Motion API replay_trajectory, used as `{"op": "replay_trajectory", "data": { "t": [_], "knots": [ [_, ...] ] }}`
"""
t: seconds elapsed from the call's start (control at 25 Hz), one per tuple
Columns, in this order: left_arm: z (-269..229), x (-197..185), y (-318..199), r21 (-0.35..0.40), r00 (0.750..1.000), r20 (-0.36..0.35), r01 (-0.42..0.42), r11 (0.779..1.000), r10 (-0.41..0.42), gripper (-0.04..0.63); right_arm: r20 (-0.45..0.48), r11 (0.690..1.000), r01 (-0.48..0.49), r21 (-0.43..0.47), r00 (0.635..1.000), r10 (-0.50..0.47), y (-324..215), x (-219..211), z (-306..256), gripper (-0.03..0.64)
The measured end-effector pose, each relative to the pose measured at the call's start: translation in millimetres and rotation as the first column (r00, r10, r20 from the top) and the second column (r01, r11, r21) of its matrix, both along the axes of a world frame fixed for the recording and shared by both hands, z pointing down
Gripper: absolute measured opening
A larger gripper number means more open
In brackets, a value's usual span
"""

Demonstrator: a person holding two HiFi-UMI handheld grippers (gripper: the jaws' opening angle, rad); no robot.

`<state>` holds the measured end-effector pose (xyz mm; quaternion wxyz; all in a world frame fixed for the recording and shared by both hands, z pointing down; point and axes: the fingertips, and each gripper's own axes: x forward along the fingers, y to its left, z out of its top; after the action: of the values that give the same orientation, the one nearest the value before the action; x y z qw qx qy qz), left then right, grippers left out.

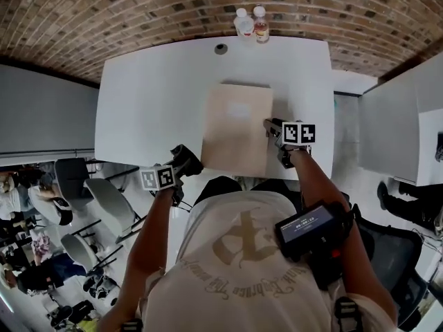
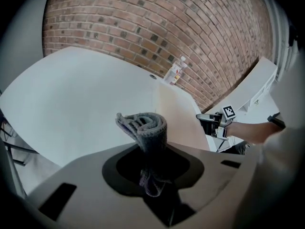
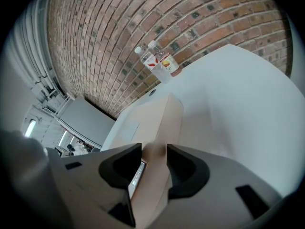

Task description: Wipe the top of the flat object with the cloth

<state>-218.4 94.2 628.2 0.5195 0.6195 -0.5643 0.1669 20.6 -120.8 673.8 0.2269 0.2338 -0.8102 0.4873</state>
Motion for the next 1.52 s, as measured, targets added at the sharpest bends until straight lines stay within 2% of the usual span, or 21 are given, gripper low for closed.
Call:
{"op": "replay_trajectory", "data": {
  "t": [0.24,0.36,0.56,0.76,0.88,1.12,1.28,1.52],
  "knots": [
    [-8.8,5.4,-27.1,0.06,0.993,0.037,-0.115,0.992,0.113,0.106,0.087,0.997,-0.074,-0.036,0.993,0.077,-2.3,3.7,-7.4,0.178],
    [-9.9,-4.5,-33.3,0.067,0.991,0.021,-0.131,0.989,0.13,0.106,0.069,0.997,-0.072,-0.019,0.995,0.073,9.4,3.9,-10.1,0.178],
    [-12.9,-29.3,-34.7,0.081,0.995,-0.016,-0.101,0.992,0.103,0.106,-0.023,0.997,-0.081,0.02,0.996,0.082,15.5,1.1,-10.3,0.186],
    [-16.6,-70.2,-37.1,0.121,1.0,-0.028,0.005,0.993,-0.002,0.106,-0.102,0.995,-0.092,0.026,0.99,0.094,18.9,-0.3,-8.0,0.198],
    [-15.7,-85.1,-66.8,0.17,0.999,-0.037,0.037,0.985,-0.031,0.106,-0.121,0.995,-0.101,0.003,0.987,0.101,16.4,0.3,-5.9,0.198],
    [-22.0,-79.6,-151.4,0.275,0.998,-0.054,-0.011,0.961,0.027,0.106,-0.141,0.997,-0.073,-0.016,0.987,0.07,12.7,-4.6,-4.3,0.196],
    [-20.2,-78.3,-196.5,0.297,0.998,-0.045,-0.028,0.954,0.043,0.106,-0.172,0.999,-0.045,0.0,0.984,0.045,9.3,-10.8,-6.1,0.196],
    [-10.1,-94.5,-259.0,0.332,1.0,0.001,-0.008,0.943,0.008,0.106,-0.206,1.0,-0.015,0.008,0.978,0.016,8.2,-16.9,-7.7,0.196]
  ]
}}
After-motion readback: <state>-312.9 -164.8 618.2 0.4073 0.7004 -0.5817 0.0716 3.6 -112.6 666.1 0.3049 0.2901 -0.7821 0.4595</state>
